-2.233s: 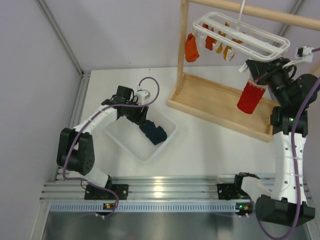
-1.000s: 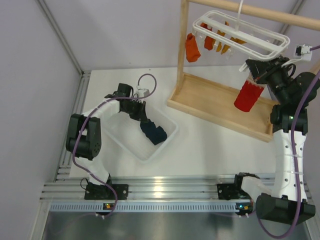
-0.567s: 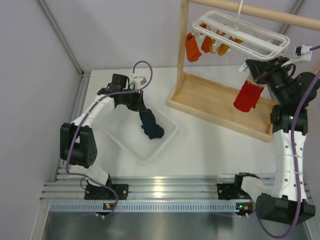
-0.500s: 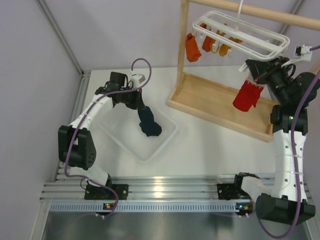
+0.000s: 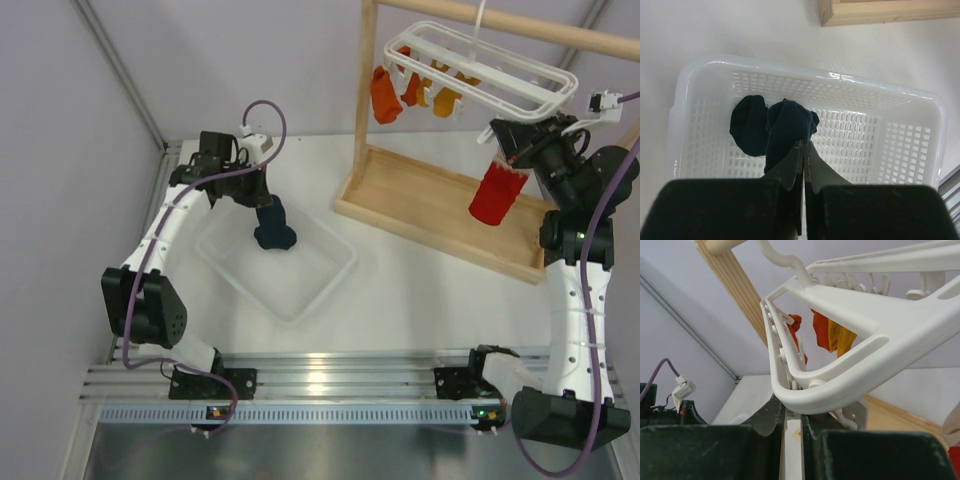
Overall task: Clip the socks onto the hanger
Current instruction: Place the sock in the bin.
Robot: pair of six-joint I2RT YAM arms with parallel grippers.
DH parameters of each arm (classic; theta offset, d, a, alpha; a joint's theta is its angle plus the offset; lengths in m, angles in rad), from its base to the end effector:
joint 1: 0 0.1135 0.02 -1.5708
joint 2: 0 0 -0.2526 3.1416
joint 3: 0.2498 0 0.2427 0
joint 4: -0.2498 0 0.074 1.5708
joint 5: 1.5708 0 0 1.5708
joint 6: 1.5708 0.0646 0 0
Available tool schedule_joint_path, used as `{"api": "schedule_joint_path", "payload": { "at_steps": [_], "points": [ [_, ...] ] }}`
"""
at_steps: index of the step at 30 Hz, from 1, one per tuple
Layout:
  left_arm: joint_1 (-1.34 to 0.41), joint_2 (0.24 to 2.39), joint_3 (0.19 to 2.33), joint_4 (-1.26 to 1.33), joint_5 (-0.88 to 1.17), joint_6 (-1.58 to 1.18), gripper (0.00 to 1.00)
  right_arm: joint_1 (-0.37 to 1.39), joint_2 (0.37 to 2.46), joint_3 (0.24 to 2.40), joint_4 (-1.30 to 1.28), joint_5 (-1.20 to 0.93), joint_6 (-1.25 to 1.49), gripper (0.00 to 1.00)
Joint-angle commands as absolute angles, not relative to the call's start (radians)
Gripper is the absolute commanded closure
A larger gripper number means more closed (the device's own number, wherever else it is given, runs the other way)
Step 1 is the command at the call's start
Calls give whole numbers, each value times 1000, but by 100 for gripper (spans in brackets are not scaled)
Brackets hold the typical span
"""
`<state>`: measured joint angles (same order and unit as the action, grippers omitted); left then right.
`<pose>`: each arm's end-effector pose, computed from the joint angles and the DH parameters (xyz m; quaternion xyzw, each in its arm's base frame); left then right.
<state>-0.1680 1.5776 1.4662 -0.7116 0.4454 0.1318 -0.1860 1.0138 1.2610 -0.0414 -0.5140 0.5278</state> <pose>0.3425 -0.0863 0.3026 0.2154 0.8857 -0.2120 0.3524 0.2293 -0.0108 0.4703 0.0283 0.6405 0.2856 0.7123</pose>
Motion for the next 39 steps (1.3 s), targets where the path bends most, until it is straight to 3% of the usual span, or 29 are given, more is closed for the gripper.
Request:
{"api": "schedule_joint_path", "payload": {
  "at_steps": [1, 9, 20, 28, 39],
  "points": [
    [-161, 1528, 1514, -732, 437, 117, 100, -179, 1019, 1249, -48, -552, 518, 100],
    [-163, 1462, 1480, -778, 609, 86, 100, -178, 1023, 1252, -44, -555, 518, 100],
    [-179, 1344, 1146, -591, 667, -311, 100, -178, 1031, 1249, -57, -569, 532, 100],
    [-103, 1336, 861, -405, 566, -488, 100, -176, 1040, 1284, -101, -577, 511, 100],
    [-8, 1330, 867, -417, 232, -367, 100, -176, 1016, 1298, -132, -572, 462, 100]
  ]
}}
